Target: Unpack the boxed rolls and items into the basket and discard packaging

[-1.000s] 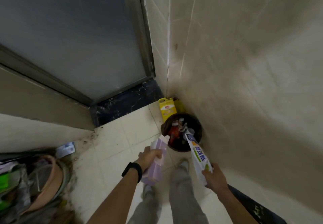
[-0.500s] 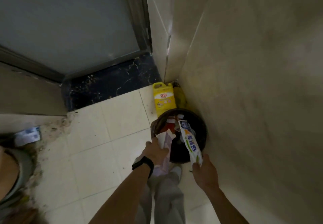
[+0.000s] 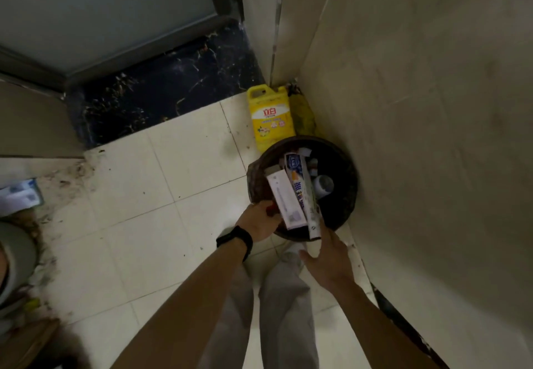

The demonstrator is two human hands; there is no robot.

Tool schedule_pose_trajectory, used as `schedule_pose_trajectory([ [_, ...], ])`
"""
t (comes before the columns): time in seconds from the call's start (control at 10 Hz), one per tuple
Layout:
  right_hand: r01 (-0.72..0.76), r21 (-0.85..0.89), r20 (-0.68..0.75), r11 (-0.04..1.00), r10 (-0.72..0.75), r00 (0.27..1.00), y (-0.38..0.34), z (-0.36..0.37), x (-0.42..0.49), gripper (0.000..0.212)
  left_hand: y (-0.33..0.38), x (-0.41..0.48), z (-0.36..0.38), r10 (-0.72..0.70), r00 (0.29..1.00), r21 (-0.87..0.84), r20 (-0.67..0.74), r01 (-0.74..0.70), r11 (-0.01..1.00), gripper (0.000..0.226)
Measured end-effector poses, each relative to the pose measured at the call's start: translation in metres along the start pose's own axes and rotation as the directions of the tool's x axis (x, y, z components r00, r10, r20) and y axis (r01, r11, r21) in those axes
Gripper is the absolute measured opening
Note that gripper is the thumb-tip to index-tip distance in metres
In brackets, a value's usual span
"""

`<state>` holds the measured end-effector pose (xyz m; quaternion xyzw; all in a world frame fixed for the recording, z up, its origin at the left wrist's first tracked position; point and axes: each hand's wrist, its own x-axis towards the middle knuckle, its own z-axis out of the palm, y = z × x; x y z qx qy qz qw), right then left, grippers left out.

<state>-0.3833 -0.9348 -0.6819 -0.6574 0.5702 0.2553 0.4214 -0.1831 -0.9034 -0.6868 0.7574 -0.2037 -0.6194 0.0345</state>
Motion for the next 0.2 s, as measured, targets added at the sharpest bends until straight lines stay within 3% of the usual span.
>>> schedule_pose_trajectory([
  [0.2, 0.069, -0.065, -0.047, 0.996, -0.072, 0.996, -0.018, -0.033, -0.047, 0.067, 0.002, -0.059, -0.018, -0.012, 0.999, 0.141, 0.030, 0.007, 0.990, 0.045],
])
